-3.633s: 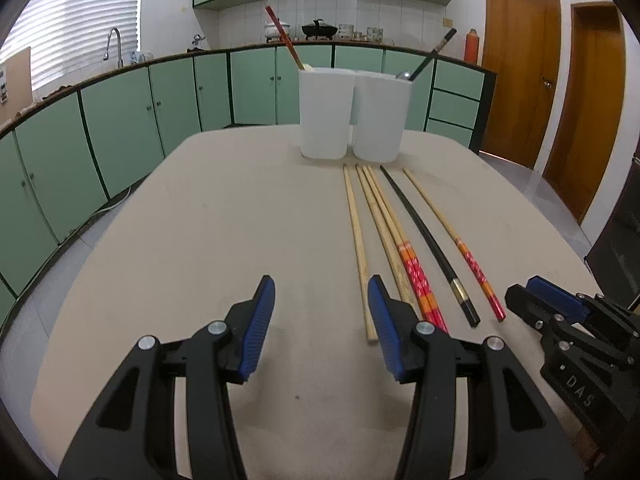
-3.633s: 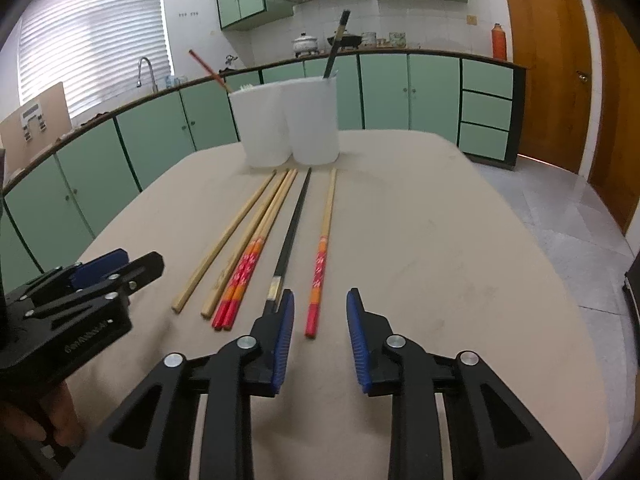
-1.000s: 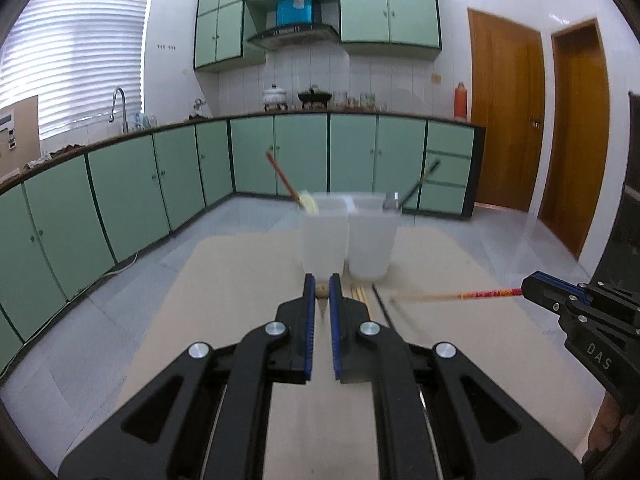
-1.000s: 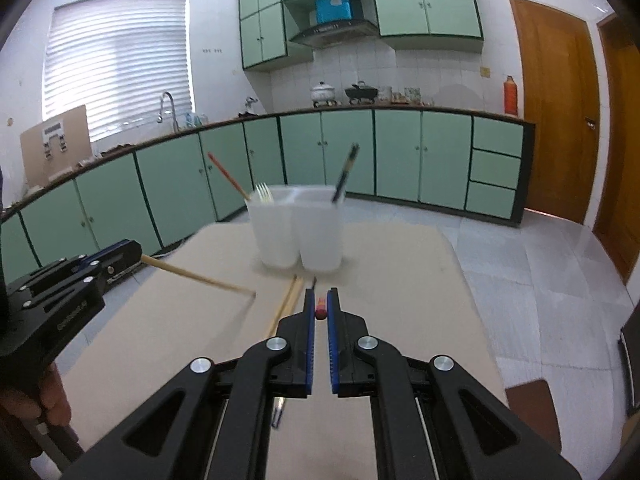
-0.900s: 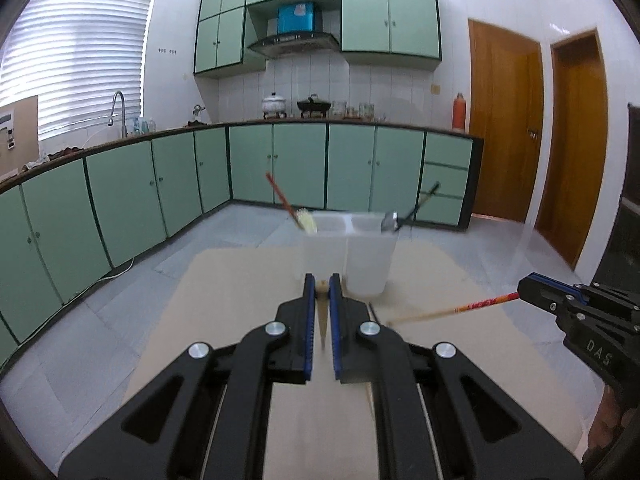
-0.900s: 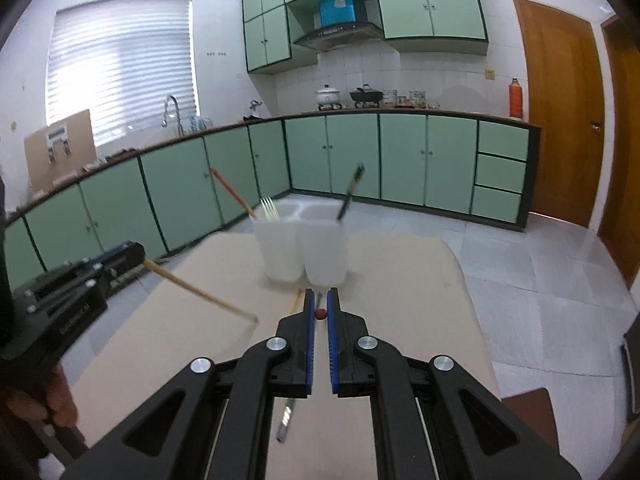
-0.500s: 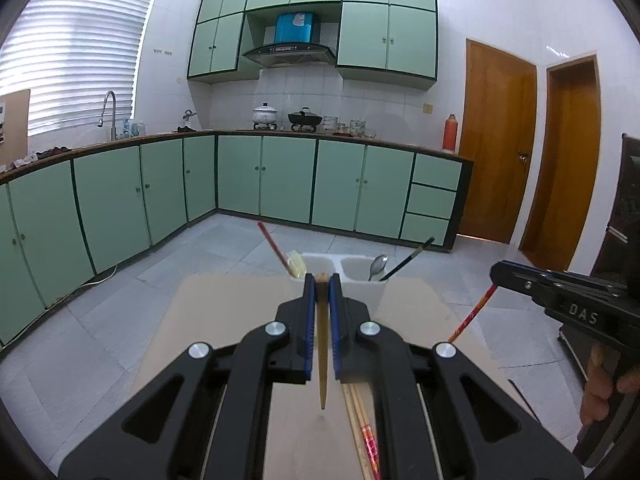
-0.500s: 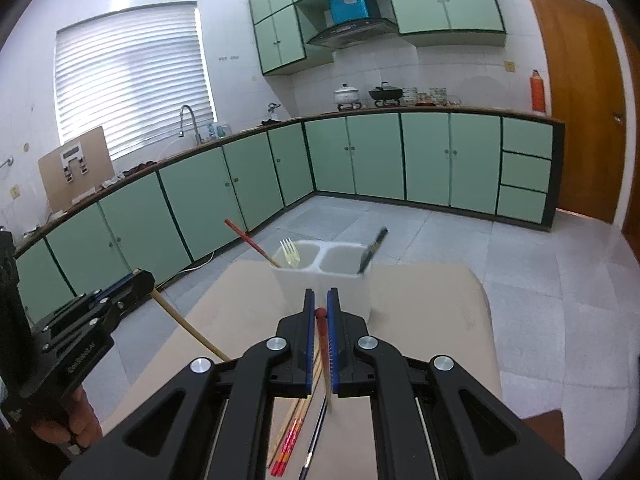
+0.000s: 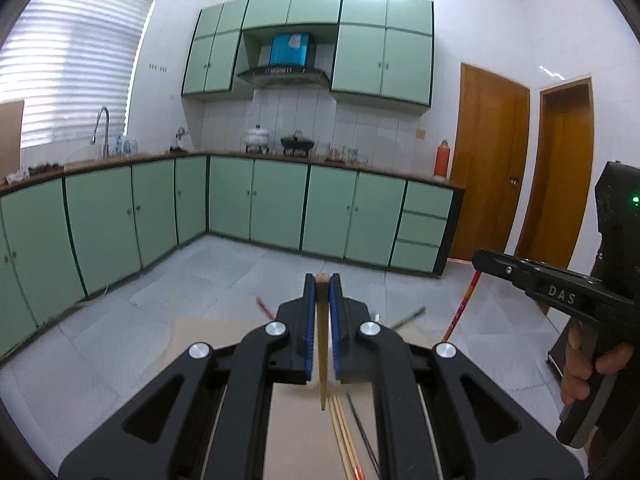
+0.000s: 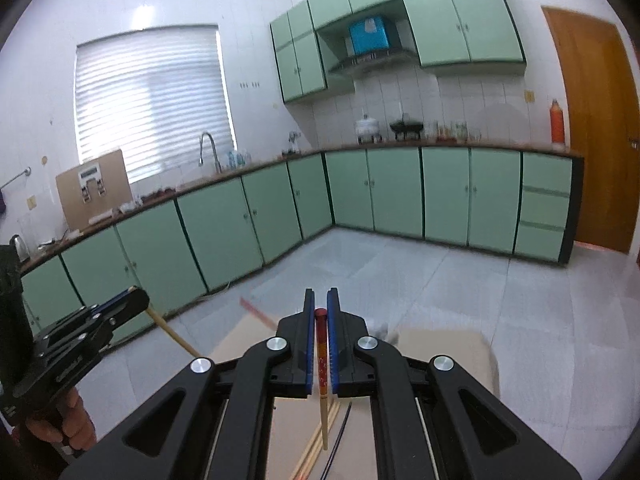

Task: Organize utensils
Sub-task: 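Lift the wooden chopstick with the left tool while the right tool carries the red-patterned chopstick toward the holder, then open the left tool to drop its chopstick while the right tool drops its chopstick into the holder, then move both open tools back over the remaining chopsticks on the table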

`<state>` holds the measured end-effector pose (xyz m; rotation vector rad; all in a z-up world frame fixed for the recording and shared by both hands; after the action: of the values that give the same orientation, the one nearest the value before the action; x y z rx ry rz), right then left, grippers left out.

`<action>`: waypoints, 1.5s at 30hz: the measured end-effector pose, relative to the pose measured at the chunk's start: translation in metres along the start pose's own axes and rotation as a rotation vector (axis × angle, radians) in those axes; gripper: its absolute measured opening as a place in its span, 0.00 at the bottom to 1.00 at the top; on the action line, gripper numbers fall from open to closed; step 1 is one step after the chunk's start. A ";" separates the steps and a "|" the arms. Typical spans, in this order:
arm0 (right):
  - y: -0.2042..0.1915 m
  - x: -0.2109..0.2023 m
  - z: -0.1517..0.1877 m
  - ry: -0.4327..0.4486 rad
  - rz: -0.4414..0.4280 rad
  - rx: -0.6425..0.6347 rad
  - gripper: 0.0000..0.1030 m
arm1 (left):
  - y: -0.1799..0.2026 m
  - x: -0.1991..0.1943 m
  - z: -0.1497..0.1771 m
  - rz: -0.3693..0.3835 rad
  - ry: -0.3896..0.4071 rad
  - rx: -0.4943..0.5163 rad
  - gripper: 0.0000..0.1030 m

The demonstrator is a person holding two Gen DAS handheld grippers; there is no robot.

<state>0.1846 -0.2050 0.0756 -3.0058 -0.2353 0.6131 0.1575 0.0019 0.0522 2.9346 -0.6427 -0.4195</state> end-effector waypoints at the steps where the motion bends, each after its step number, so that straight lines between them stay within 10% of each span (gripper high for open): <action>1: 0.000 0.000 -0.007 0.013 0.001 -0.002 0.06 | 0.000 0.002 -0.008 0.001 0.012 0.007 0.06; 12: 0.008 0.059 -0.081 0.125 0.051 0.010 0.06 | 0.001 0.066 -0.061 -0.011 0.064 0.070 0.06; 29: 0.013 0.149 0.006 -0.089 0.070 -0.033 0.06 | -0.045 0.178 0.014 -0.060 -0.164 0.062 0.08; 45: 0.037 0.066 0.041 0.013 0.178 0.022 0.70 | -0.046 0.081 0.030 -0.092 -0.038 0.040 0.56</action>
<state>0.2335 -0.2294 0.0088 -3.0295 0.0399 0.6049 0.2379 0.0082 -0.0035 3.0093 -0.5286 -0.4786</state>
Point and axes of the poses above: each gripper's, at about its wrist camera, not at the fingertips, and x roughly the way its jaws point, y to its right, z to its underside, the point moved 4 cm from there along x, roughly the way its jaws point, and after that the axes turned 12 degrees about z, right-handed, at the moved point
